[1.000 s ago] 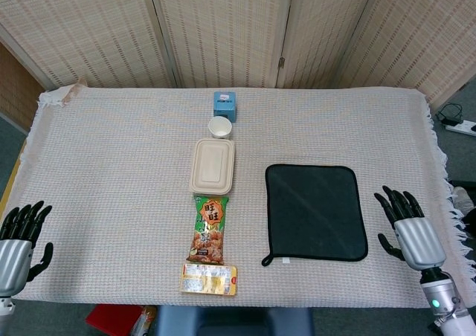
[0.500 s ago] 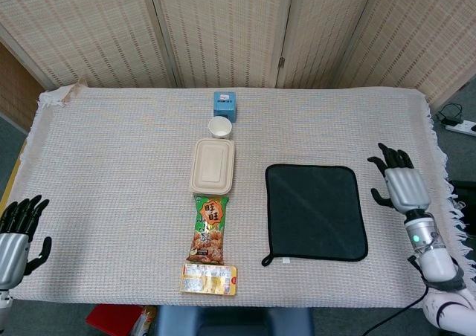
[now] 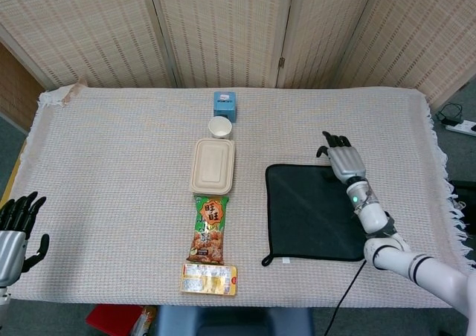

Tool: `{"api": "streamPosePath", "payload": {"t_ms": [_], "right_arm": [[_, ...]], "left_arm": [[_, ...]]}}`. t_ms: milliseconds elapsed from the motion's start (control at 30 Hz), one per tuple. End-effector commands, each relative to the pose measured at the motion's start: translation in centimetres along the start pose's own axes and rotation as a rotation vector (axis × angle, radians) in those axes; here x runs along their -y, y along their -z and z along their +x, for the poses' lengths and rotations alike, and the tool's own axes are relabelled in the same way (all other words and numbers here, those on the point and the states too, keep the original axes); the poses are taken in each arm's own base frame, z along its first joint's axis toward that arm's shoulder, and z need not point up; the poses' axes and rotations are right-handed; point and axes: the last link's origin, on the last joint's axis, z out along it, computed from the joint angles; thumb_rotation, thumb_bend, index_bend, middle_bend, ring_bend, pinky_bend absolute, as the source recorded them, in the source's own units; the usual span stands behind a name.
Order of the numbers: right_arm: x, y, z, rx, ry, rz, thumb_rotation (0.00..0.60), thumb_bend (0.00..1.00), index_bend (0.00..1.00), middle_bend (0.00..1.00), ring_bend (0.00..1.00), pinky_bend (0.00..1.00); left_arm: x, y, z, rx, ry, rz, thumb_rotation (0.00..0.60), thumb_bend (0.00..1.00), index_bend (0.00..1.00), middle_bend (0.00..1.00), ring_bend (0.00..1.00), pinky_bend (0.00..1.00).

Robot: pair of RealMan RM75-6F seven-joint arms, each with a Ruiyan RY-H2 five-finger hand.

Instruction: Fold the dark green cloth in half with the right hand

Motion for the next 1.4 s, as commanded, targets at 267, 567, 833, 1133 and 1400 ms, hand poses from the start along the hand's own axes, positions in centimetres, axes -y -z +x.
{"api": "streamPosePath", "payload": {"t_ms": [267,567,833,1133,1400], "right_arm": [[2.3,-2.8,-1.7,0.071,0.071,-0.005,0.600,0.43,0.38,0.01,0.00,0.01],[1.4,-4.3,-2.4,0.118,0.089,-0.065,0.600,0.43,0.40,0.01,0.00,0.01],[0.9,-4.9,-2.6,0.137,0.111,-0.082,0.600,0.44,0.42,0.02,0.00,0.01],[0.6,-4.9,-2.9,0.149,0.122,-0.087,0.600,0.46,0.52,0.05,0.00,0.02],[0.5,-4.9,-2.8,0.136,0.112,-0.090,0.600,0.47,0.58,0.08,0.01,0.02]], "left_arm": [[0.4,0.0,0.3,-0.024,0.010,-0.013,0.600,0.59,0.06,0.05,0.00,0.00],[0.6,-0.3,0.1,-0.019,0.013,-0.011,0.600,0.59,0.05,0.05,0.00,0.00],[0.4,-0.5,0.0,-0.012,0.047,-0.059,0.600,0.59,0.05,0.05,0.00,0.00],[0.5,-0.7,-0.1,-0.032,0.043,-0.067,0.600,0.59,0.03,0.05,0.00,0.00],[0.5,-0.7,-0.1,-0.040,0.048,-0.077,0.600,0.59,0.02,0.05,0.00,0.00]]}}
